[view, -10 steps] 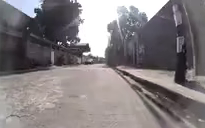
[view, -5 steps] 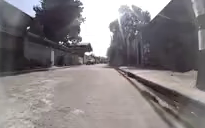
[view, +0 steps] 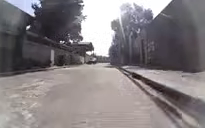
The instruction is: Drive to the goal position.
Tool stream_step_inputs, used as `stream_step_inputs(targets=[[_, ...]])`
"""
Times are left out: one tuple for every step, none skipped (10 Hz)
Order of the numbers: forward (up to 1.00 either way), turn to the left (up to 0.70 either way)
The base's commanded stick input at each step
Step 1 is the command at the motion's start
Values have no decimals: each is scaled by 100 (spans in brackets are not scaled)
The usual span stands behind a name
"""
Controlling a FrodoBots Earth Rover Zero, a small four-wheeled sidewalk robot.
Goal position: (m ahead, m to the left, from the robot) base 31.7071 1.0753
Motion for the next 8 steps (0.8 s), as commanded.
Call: stream_step_inputs(targets=[[100,0],[100,0],[100,0],[100,0],[100,0],[100,0],[100,0],[100,0]])
